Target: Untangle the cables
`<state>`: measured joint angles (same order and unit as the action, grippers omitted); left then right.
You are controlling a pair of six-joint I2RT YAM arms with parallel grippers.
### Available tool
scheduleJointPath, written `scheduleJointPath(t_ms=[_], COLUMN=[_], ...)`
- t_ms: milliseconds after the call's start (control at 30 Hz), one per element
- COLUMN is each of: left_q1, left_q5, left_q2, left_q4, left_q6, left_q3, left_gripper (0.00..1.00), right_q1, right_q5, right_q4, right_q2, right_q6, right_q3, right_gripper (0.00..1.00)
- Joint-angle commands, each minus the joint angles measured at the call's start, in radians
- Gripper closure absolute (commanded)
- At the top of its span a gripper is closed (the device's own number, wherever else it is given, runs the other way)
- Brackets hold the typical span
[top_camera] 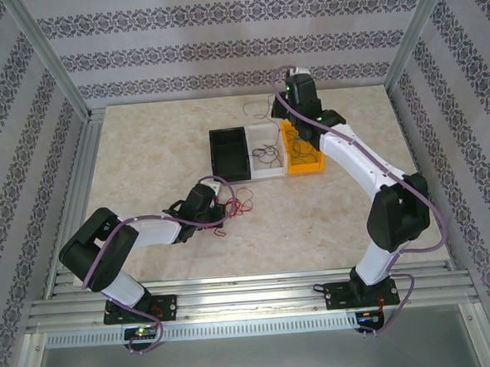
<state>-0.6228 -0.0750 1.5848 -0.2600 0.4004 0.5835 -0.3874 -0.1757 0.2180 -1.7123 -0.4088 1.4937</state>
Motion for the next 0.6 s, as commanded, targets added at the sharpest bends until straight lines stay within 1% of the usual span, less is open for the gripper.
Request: scheduleJointPath(t_ms=[0, 100, 333, 433, 567], left_q1=[-0.009, -0.009, -0.009, -0.009, -0.009], left_q5=[0.018, 0.017, 0.011, 0.009, 0.004], left_q2=[0.029, 0.033, 0.047, 0.05, 0.062], left_q4=[0.054, 0.053, 0.059, 0.059, 0.057], left_q6=[-0.002, -0.002, -0.005, -0.007, -0.008], left_q3=[0.004, 0.005, 0.014, 0.018, 0.022], left_gripper=[1.0, 1.0, 1.0, 1.0, 1.0], right_q1=[-0.024, -0.035, -0.03, -0.029, -0.034], right_q5=[0.066, 0.054, -0.053, -0.051, -0.012], right_q4=[-0.02, -0.011, 0.047, 0.053, 0.041], right_q2=[-0.01, -0.003, 0.057, 0.102, 0.164], right_q6=[-0.056, -0.089, -0.143, -0.162, -0.195], right_q3=[-0.063, -0.116, -0.235, -0.304, -0.397], right_gripper=[1.0, 1.0, 1.0, 1.0, 1.0])
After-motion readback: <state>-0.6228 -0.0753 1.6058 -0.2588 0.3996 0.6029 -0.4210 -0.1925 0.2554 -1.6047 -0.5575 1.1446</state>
